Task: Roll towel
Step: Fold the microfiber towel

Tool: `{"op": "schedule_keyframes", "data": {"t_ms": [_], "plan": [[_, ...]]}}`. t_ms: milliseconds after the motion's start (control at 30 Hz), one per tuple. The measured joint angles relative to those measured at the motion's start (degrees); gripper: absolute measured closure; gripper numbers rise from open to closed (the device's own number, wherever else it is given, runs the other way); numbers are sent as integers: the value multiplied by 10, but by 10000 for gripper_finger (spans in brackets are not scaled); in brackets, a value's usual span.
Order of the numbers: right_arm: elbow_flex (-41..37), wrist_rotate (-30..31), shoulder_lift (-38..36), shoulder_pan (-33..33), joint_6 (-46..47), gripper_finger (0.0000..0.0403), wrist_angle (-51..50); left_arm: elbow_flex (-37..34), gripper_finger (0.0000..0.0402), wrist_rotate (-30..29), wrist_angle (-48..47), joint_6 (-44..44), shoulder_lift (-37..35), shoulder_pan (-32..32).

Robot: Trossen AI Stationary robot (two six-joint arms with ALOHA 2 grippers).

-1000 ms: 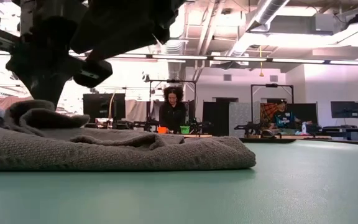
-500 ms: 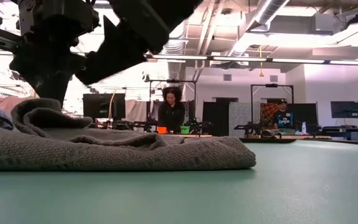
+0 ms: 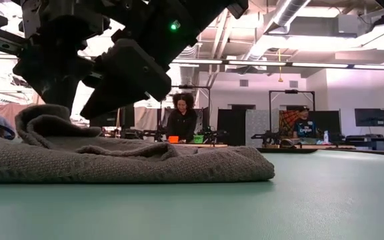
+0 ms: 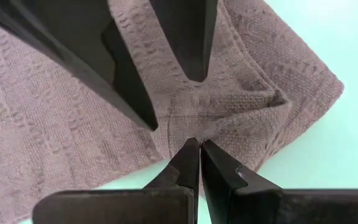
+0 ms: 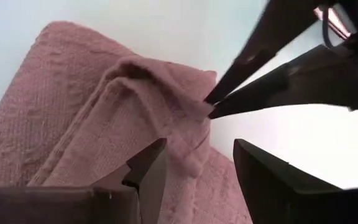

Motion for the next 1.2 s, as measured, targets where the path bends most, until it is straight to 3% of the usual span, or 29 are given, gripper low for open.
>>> {"op": "schedule_keyframes", "data": {"t_ms": [667,1200], "plan": [[-1,-20,9,-9,-19,195,10,0,401,-14,-32,7,-2,0],[-1,-15,9,-13,-57,195,35,0,401,3,-42,31,-83,0]]}}
